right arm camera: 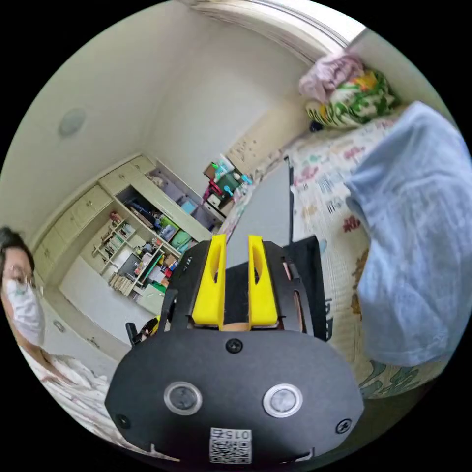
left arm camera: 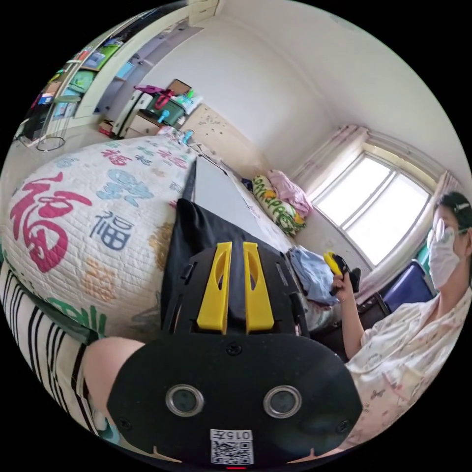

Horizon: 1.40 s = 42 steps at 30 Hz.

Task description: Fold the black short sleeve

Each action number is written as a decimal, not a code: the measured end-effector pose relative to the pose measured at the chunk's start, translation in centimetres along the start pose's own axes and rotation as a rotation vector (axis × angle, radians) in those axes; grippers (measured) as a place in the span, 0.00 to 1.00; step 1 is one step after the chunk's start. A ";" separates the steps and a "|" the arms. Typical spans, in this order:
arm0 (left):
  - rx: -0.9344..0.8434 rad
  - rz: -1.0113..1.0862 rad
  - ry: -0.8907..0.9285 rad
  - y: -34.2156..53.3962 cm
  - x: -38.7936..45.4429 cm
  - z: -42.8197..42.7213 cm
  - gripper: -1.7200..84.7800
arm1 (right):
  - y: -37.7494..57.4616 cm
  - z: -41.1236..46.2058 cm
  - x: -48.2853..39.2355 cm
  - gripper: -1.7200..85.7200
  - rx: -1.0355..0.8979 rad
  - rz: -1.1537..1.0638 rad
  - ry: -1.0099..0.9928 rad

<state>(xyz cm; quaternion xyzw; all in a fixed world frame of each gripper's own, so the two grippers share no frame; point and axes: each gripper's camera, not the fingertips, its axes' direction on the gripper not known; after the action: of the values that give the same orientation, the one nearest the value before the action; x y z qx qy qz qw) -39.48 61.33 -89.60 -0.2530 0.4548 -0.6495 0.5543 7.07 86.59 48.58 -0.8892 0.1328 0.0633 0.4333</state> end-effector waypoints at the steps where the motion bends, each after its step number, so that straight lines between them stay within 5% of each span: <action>1: 0.003 -0.012 -0.050 -1.5 -0.5 0.6 0.08 | -2.5 2.5 3.6 0.12 -0.051 0.070 0.010; 8: -0.065 -0.062 -0.127 -8.7 -4.1 10.6 0.12 | -13.2 13.2 15.7 0.15 -0.107 0.283 0.027; 15: -0.145 -0.114 -0.218 -12.8 -9.3 21.9 0.17 | -23.5 21.0 18.5 0.17 -0.189 0.242 0.100; 23: -0.218 -0.266 -0.247 -14.4 -16.7 30.5 0.11 | -31.2 27.8 23.6 0.11 -0.235 0.261 0.100; 42: -0.152 -0.219 -0.235 -13.2 -22.3 30.1 0.03 | -25.0 30.2 34.0 0.02 -0.178 0.078 0.477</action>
<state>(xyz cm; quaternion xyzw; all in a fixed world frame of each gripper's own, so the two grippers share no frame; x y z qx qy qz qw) -15.16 72.78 -60.41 -0.4166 0.4044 -0.6357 0.5088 46.90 118.96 41.09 -0.9077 0.2595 -0.1201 0.3071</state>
